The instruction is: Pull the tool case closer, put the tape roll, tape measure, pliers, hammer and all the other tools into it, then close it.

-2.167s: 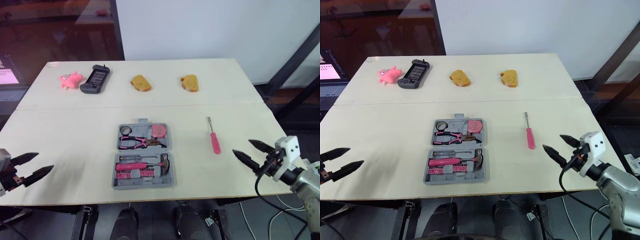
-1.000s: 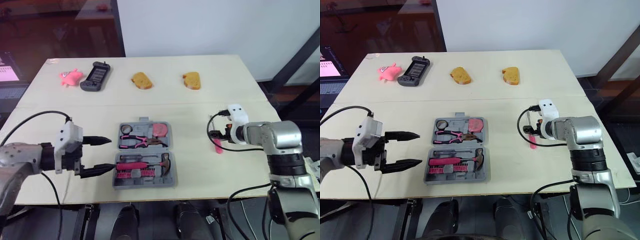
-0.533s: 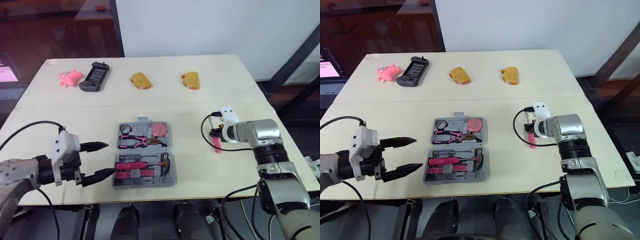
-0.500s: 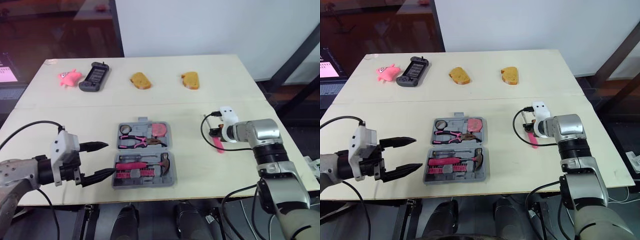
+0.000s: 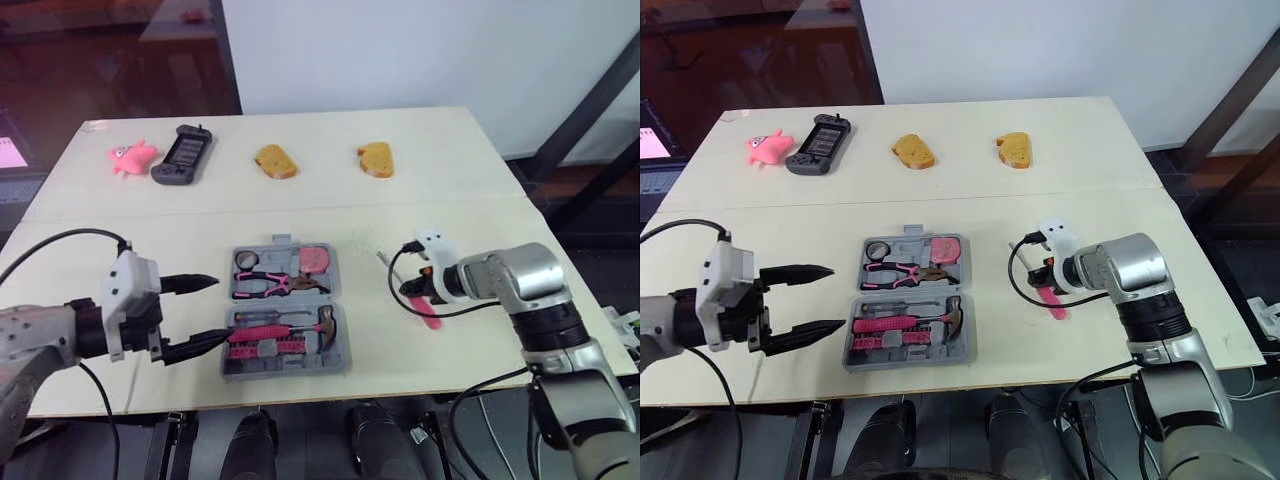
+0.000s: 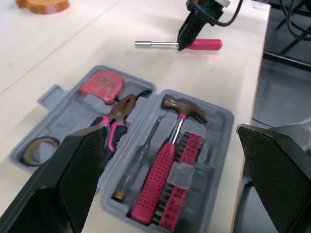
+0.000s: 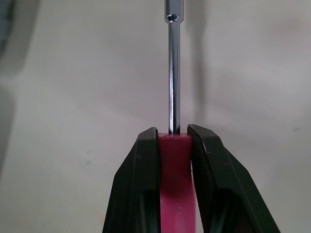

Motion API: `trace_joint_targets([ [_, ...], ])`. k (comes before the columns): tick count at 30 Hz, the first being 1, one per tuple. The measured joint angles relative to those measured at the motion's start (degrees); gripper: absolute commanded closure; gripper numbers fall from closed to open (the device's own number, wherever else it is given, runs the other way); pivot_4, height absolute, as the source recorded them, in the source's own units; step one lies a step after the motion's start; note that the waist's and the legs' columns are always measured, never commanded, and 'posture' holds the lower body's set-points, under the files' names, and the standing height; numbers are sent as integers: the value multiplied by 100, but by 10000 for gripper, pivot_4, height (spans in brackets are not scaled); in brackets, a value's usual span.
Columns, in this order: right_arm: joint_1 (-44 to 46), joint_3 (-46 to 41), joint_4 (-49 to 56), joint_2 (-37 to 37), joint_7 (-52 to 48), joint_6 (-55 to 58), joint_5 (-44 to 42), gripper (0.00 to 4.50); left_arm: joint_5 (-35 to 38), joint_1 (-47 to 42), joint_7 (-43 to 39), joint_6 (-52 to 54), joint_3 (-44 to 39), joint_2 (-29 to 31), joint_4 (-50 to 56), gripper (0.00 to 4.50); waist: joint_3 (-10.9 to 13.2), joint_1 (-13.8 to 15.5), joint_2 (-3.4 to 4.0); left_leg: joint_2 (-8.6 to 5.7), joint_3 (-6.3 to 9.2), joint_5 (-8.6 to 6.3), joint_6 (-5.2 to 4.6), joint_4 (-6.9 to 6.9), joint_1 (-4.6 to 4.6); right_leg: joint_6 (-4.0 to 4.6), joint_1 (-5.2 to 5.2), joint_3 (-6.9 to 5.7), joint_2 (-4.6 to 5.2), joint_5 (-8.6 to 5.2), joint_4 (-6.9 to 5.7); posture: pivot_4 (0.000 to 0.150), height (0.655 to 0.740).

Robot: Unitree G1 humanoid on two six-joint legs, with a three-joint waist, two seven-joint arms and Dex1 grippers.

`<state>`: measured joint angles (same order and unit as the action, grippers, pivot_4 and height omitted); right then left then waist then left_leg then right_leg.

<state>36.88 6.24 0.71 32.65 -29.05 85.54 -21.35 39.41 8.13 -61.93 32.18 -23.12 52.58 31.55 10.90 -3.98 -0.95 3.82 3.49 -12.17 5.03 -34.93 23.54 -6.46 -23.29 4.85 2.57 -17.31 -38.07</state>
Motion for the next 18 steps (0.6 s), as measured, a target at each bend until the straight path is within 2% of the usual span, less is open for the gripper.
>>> trace_joint_targets([
  [5,-545,-346,775,-309,294,558,-78,41335,-9,-89,-88,1,85,93,-162,0,1,10,-1,0,0,0,0,1,0,5,0,-1,1,-4,1,1500,7400],
  [11,-787,-809,871,-916,784,657,-17,41335,-15,-138,-163,1,189,120,-220,0,1,-1,-2,0,1,0,0,2,0,14,-1,0,0,-7,0,1500,7400],
  [13,-791,-1058,864,-1104,945,657,3,30586,-15,-167,-165,2,194,122,-226,0,1,3,-2,0,0,0,0,3,0,13,-1,0,0,-7,0,1500,7400],
  [14,-793,-1149,856,-1145,1003,657,7,27234,-12,-178,-165,4,195,122,-228,0,1,3,-2,0,0,0,0,3,1,12,-1,0,1,-7,0,1500,7400],
  [16,-792,-1281,847,-1129,1068,657,-7,16248,-2,-178,-164,13,195,121,-241,0,1,9,-2,0,0,0,0,2,1,13,0,0,2,-7,1,1500,7400],
  [17,-790,-1349,847,-1119,1082,657,-27,12247,0,-177,-165,16,196,121,-254,0,1,11,-2,0,0,0,0,2,1,13,0,-1,2,-7,1,1500,7400],
  [18,-778,-1386,847,-1099,1088,657,-58,5950,1,-176,-165,17,196,121,-265,0,1,7,-2,0,0,0,0,1,1,14,0,0,2,-7,0,1500,7400],
])
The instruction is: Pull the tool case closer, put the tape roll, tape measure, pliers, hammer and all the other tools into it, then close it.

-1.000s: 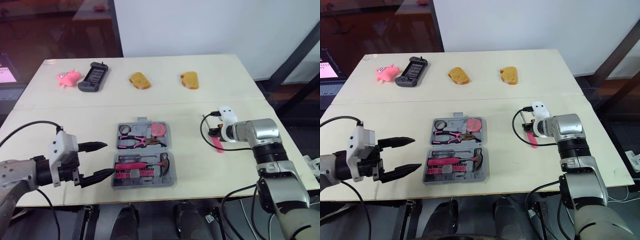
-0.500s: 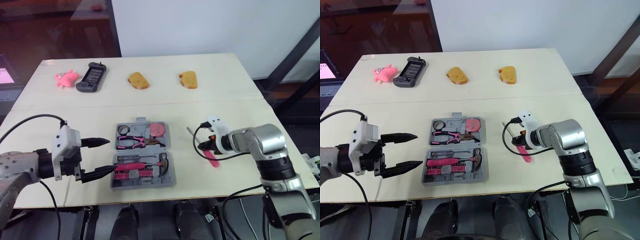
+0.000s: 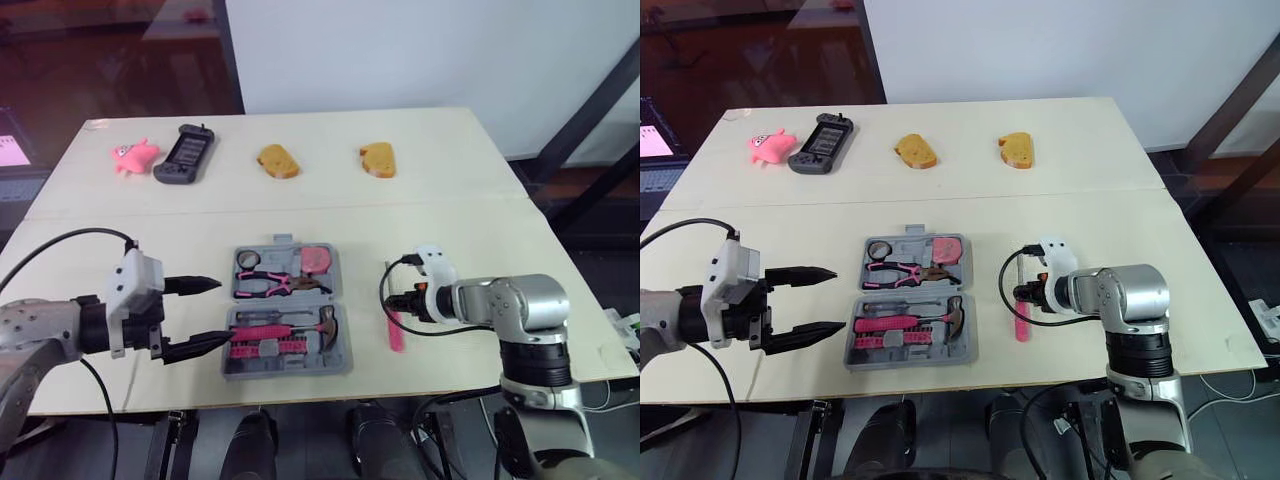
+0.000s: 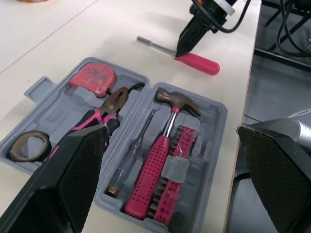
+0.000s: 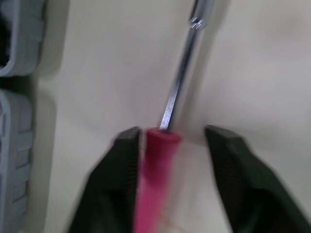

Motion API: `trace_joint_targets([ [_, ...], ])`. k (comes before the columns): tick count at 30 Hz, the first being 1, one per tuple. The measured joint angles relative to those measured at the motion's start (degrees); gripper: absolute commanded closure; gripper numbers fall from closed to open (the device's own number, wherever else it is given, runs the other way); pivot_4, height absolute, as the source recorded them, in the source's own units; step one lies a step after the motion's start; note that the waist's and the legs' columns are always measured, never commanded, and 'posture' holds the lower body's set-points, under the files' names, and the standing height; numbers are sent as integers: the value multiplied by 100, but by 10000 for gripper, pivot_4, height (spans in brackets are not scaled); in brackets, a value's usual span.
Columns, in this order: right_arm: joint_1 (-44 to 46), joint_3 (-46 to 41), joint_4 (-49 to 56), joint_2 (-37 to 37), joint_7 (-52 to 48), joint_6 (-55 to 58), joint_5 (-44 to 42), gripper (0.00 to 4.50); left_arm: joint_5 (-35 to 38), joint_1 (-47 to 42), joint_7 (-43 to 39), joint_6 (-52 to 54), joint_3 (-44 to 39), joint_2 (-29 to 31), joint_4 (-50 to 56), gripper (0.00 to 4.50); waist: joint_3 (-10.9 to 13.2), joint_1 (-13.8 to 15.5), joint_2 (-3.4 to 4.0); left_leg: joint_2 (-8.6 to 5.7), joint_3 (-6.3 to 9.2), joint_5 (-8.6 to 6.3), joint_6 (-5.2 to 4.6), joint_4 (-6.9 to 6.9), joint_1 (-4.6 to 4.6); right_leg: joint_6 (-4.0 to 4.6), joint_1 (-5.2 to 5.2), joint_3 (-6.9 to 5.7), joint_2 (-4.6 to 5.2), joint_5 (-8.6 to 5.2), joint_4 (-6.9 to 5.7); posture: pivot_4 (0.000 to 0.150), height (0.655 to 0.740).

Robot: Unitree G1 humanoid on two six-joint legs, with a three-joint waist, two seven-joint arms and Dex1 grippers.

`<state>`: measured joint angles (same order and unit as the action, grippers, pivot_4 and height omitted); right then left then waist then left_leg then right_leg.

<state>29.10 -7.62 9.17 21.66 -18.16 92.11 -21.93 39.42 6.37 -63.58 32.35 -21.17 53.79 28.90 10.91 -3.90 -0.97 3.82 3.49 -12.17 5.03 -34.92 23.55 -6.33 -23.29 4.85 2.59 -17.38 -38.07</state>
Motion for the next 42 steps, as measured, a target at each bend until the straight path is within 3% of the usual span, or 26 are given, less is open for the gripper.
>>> trace_joint_targets([
  [2,60,-6,-4,128,-16,0,-119,306,0,11,-1,0,2,0,-1,0,1,-4,2,0,0,0,0,0,0,0,0,0,0,0,0,1500,7400],
  [6,606,-17,-5,664,-195,0,-328,306,-5,48,-2,-13,2,-1,-4,0,6,-13,6,0,0,0,0,2,-1,1,-2,1,-1,0,0,1500,7400],
  [8,824,567,126,1319,-644,-389,-380,306,-16,67,-7,-26,1,-1,-9,0,12,-8,14,0,-2,0,0,5,1,0,-5,1,1,-1,3,1500,7400],
  [12,960,2323,694,3002,-2343,-2465,98,306,-46,104,-21,-54,1,-2,-83,0,16,3,10,-1,-2,-1,0,12,3,-8,-6,-2,4,-6,10,1500,7400],
  [15,1547,3560,505,3414,-3623,-3701,668,306,-67,58,-18,-73,20,-6,-109,0,22,-53,6,0,-7,-1,0,3,2,1,-13,2,4,1,9,1500,7400],
  [18,2110,4544,-71,3583,-4527,-5534,1868,306,-67,68,-4,-97,19,-24,-93,0,25,-37,5,0,-7,0,0,0,2,2,-12,0,4,1,7,1500,7400],
  [25,2244,5462,-1590,3153,-5315,-9987,3712,306,-74,224,67,-161,2,-58,-49,0,37,-5,-14,0,-5,0,2,-1,4,-23,-6,-3,5,9,5,1500,7400],
  [32,2383,5513,-3094,2512,-4956,-12416,4717,306,-40,483,232,-142,-107,-99,164,0,39,-6,-12,0,-4,1,3,-6,-3,-19,-1,-2,5,11,-3,1500,7400],
  [38,2604,5511,-3772,2169,-4810,-13497,5203,306,1,654,402,-130,-266,-168,394,0,39,-4,-13,0,-2,1,3,-8,-15,-18,17,-3,5,11,-3,1500,7400],
  [41,2674,5507,-3986,2072,-4846,-13790,5323,8730,2,701,452,-125,-267,-203,437,0,38,-6,-14,0,-1,1,3,-9,-17,-18,20,-3,4,11,-3,1500,7400],
  [42,2689,5507,-4048,2056,-4875,-13881,5375,13554,3,712,469,-125,-270,-205,467,0,37,-6,-15,0,0,1,3,-10,-17,-18,21,-3,4,11,-3,1500,7400],
])
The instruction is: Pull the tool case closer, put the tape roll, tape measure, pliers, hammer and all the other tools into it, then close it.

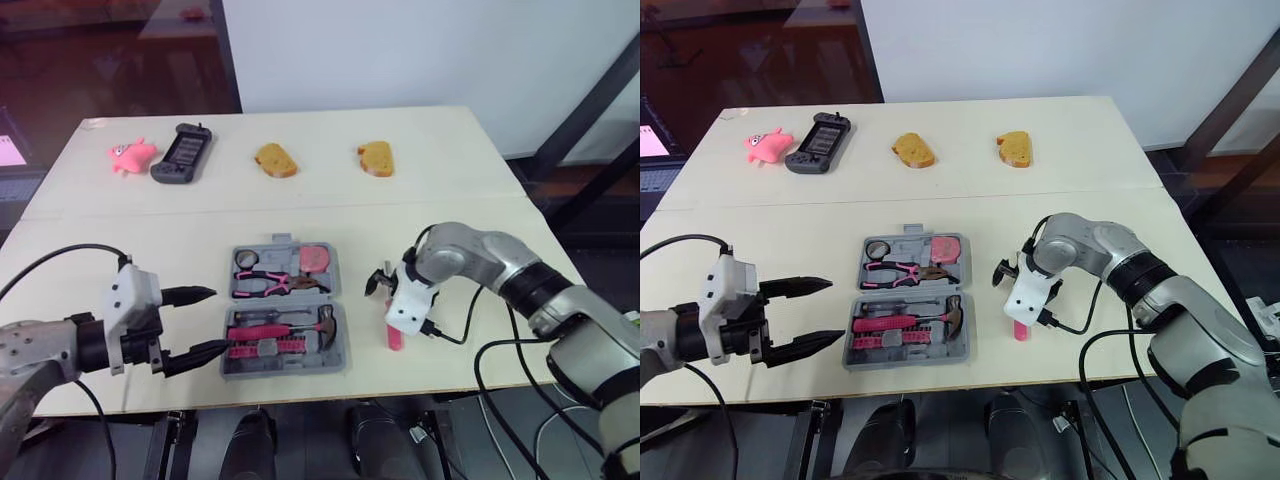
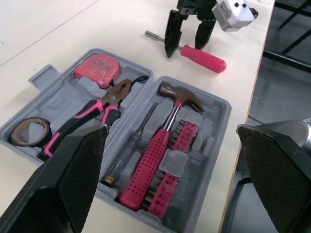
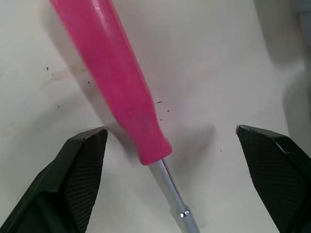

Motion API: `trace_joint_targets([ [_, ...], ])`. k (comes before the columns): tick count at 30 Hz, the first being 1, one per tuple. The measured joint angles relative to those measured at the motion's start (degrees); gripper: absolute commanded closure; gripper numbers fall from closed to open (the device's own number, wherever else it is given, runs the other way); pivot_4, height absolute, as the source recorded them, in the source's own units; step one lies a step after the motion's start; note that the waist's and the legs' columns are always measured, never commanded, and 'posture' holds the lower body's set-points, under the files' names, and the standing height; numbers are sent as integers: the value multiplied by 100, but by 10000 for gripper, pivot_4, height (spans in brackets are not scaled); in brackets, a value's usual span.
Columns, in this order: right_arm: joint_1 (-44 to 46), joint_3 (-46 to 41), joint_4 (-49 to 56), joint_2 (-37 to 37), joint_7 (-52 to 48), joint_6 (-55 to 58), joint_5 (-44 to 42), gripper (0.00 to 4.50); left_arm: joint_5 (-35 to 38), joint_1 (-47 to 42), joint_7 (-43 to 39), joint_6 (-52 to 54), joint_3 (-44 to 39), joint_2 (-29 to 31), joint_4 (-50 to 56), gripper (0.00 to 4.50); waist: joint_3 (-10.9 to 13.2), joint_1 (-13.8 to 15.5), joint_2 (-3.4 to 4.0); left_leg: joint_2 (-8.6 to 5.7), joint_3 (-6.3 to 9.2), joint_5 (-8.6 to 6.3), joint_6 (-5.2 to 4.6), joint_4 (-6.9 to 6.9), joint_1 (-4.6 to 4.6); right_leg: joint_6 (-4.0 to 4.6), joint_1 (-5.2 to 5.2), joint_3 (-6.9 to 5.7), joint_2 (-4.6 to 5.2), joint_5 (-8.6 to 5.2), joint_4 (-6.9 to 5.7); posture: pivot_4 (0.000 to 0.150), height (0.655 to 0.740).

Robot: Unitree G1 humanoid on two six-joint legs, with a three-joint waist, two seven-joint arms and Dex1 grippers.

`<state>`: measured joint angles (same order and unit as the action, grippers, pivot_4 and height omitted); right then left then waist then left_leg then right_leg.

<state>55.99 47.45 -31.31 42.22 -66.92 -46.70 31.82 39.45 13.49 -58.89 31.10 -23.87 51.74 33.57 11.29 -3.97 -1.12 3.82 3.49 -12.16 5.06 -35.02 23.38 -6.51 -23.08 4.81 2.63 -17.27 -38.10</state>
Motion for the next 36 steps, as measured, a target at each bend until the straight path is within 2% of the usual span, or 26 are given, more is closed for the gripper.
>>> trace_joint_targets([
  [5,-3,5,-32,-4,-144,-409,165,38902,1,143,43,-2,-16,-42,49,0,0,-7,1,0,0,0,0,2,-2,-1,-1,0,0,1,-4,1500,7400],
  [6,-7,-3,-23,-18,-160,-444,172,42135,1,152,46,-2,-16,-56,50,0,0,-1,1,0,1,0,0,2,-2,-1,0,-1,-1,1,-4,1500,7400],
  [10,-96,-122,13,-6,-319,-225,99,42115,1,148,51,-5,-16,-57,50,0,0,13,1,0,1,0,0,-1,-2,0,3,-1,1,0,-4,1500,7400],
  [12,-388,-398,259,75,-529,390,-194,42115,-1,122,49,-9,2,-56,46,0,0,38,1,-1,2,0,0,-5,-1,0,6,-1,1,0,-3,1500,7400],
  [16,-1645,-1464,1819,180,-983,3246,-1097,42115,-6,5,40,-18,49,-57,13,0,-2,152,3,-1,15,0,0,-7,-7,-1,19,-13,0,0,-6,1500,7400],
  [18,-1999,-1815,2574,132,-1097,5044,-1145,42115,-7,-63,31,-20,65,-56,1,0,-2,169,4,-1,16,0,0,-11,-6,11,20,-15,-2,-5,-5,1500,7400],
  [23,-2410,-2400,3470,-17,-993,8696,-1046,42115,-15,-148,-22,-20,119,-52,-156,0,-2,178,3,-3,15,0,0,-14,-3,22,17,-14,0,-11,-2,1500,7400],
  [26,-2362,-2777,3690,-496,-584,10794,-1151,42115,-15,-319,-73,-24,225,-29,-165,0,-3,137,2,-2,16,0,0,-11,-3,20,14,-14,-3,-10,-3,1500,7400],
  [28,-2243,-3044,3641,-740,-138,11777,-1231,42115,-16,-341,-96,-32,250,-24,-173,0,-3,139,2,-2,15,0,0,-10,-1,18,11,-14,-2,-10,-3,1500,7400],
  [33,-1941,-3623,3178,-1232,758,12877,-1578,42115,-7,-466,-165,-32,283,-19,-213,0,-4,138,-2,-3,15,0,0,-10,2,19,10,-14,-2,-10,-1,1500,7400],
  [36,-1858,-3922,2912,-1425,1203,13064,-1885,27616,-8,-473,-250,-33,283,-1,-230,0,-5,129,-2,-2,14,0,0,-8,2,17,8,-13,-2,-9,-1,1500,7400],
])
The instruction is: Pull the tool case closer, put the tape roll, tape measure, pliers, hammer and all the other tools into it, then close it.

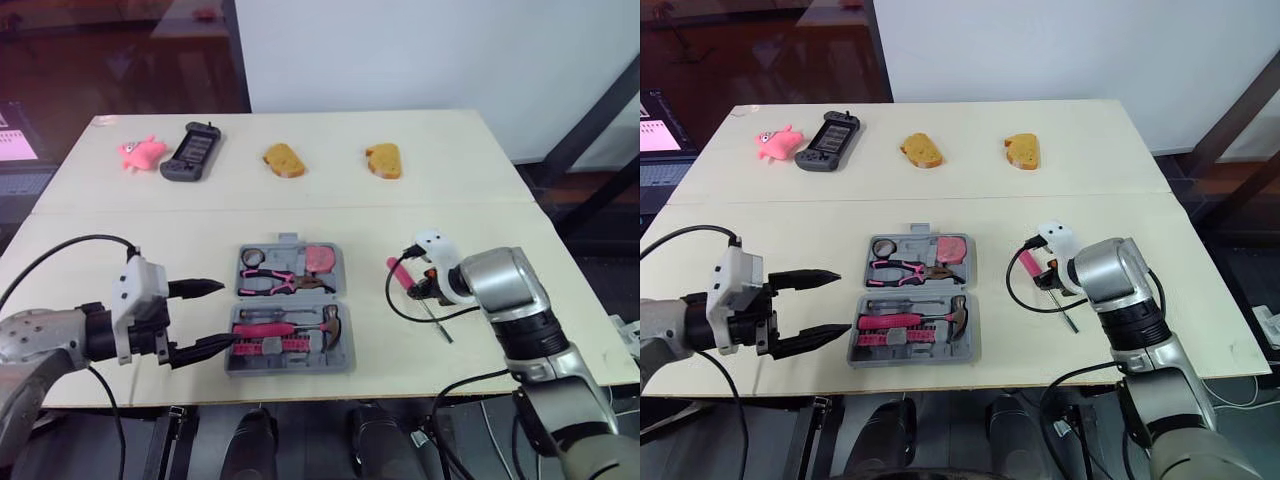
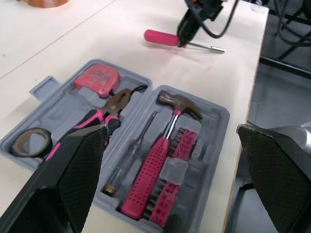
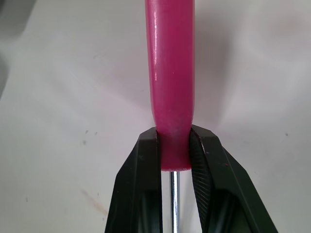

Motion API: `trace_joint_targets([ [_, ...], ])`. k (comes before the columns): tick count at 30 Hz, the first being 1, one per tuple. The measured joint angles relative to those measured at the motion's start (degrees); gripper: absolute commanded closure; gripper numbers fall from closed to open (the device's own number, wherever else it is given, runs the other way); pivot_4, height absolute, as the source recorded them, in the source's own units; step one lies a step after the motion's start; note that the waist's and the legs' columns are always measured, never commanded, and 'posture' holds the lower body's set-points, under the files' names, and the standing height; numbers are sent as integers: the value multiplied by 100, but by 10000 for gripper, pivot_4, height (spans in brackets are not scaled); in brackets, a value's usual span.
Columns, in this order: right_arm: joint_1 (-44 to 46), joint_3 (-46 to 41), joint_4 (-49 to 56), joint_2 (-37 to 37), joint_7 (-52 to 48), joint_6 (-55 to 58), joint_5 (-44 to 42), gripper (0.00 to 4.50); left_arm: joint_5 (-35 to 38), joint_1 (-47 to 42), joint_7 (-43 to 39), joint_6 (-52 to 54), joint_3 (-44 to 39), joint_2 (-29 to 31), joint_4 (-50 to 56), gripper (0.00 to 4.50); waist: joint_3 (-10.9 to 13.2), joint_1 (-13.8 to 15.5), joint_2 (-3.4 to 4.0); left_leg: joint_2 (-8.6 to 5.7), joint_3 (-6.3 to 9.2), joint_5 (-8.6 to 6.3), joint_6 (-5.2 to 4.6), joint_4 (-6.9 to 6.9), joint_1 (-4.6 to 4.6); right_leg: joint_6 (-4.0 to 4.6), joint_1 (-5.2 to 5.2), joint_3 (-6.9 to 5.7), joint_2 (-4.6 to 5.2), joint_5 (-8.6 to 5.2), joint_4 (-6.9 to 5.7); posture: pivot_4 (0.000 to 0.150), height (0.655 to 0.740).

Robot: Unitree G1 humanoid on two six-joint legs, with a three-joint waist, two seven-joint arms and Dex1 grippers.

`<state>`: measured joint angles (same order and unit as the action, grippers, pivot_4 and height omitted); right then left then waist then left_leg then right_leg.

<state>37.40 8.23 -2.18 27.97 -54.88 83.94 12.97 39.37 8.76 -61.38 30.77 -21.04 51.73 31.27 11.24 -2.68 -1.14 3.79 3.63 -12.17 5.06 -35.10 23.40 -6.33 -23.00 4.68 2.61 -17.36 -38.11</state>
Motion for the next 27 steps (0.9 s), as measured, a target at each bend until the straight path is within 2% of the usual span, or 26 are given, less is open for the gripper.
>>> trace_joint_targets([
  [6,45,-66,-19,-14,501,209,-693,2513,-11,-28,-109,-11,2,9,-125,0,2,0,4,0,-2,0,0,2,6,-16,-10,2,0,9,-1,1500,7400],
  [7,36,-60,57,59,546,200,-799,1091,-15,-58,-125,-16,9,10,-156,0,2,3,4,0,-2,0,0,2,7,-16,-10,2,0,9,-1,1500,7400],
  [10,-90,-26,515,444,618,-168,-999,1091,-46,-124,-178,-26,43,14,-223,0,3,26,5,-1,-3,0,0,1,12,-17,-12,2,2,8,2,1500,7400],
  [14,-686,-38,1174,809,944,-1341,-1080,1091,-101,-289,-218,-34,229,14,-324,0,0,11,1,0,-2,0,0,4,11,-17,-12,2,0,8,3,1500,7400],
  [20,-1800,-391,1196,478,1424,-2512,-1363,1091,-181,-361,-253,-36,307,57,-398,0,2,-9,3,0,-7,0,0,2,11,-17,-15,8,-1,9,0,1500,7400],
  [27,-1876,-569,981,202,1821,-2937,-1616,1091,-189,-390,-298,-35,335,146,-410,0,2,5,3,0,-7,0,0,3,11,-17,-14,9,0,8,1,1500,7400],
])
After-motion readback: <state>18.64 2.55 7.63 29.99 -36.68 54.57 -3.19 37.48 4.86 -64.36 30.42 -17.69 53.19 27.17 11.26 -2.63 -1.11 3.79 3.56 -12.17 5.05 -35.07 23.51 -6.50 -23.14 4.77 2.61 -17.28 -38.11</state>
